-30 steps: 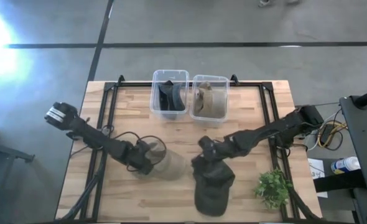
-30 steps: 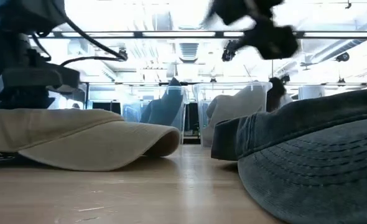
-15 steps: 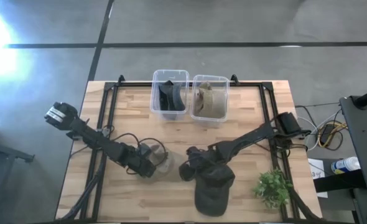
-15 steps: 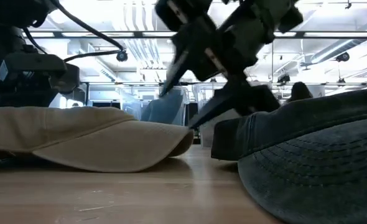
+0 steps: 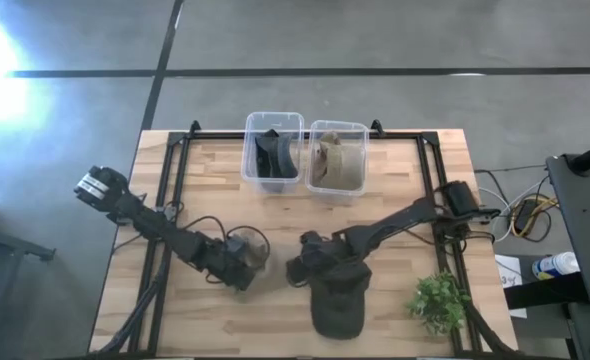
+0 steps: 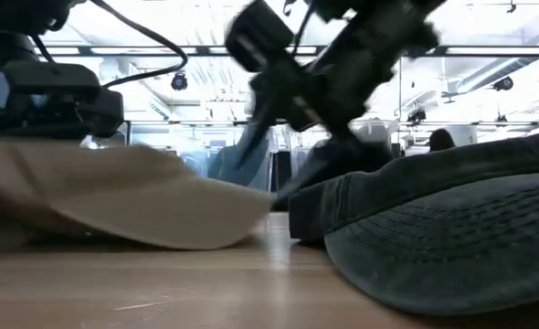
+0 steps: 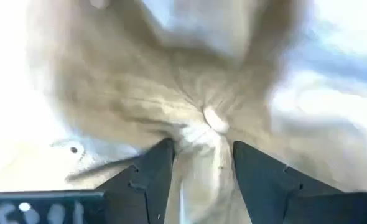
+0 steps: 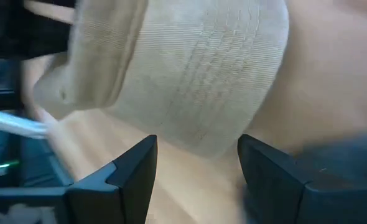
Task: Pick & Place hat
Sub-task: Put the brown cap into the right transparent bin
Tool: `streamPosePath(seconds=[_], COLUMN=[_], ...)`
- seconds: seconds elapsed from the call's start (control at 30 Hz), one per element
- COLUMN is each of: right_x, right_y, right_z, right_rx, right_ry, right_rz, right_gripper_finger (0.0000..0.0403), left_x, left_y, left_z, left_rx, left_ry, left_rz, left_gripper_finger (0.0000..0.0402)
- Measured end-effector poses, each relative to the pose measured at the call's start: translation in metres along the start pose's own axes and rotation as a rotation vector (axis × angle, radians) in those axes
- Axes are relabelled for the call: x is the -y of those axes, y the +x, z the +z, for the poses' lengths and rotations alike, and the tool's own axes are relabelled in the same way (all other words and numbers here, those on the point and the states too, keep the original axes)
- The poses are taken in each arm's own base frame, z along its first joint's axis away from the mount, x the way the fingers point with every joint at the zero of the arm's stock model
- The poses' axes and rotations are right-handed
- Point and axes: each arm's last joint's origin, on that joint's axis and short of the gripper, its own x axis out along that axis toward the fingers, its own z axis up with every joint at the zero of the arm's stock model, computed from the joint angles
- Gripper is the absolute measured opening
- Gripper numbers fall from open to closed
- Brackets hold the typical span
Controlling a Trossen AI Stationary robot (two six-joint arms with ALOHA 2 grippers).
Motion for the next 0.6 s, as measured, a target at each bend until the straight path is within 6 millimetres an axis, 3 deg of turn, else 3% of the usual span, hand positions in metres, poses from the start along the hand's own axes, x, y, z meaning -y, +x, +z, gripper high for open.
streamPosePath(seconds=[0.17, 0.33, 0.6], right_x=[0.007, 0.023, 0.027], right_y=[-0.012, -0.002, 0.019], right_z=[0.002, 0.003, 0.012], right_rx=[0.023, 0.025, 0.08], right_ry=[-0.021, -0.001, -0.013], right_rz=[-0.021, -0.063, 0.193], right_gripper_finger=[0.0219, 0.0219, 0.0219], left_x=[-0.002, -0.001, 0.002], left_y=[0.007, 0.015, 0.02], left_z=[-0.002, -0.004, -0.004], left_rx=[-0.009, -0.015, -0.011], left_ry=[0.007, 0.004, -0.005], left_rz=[0.029, 0.029, -0.003], left_gripper_finger=[0.0172, 0.0172, 0.0172])
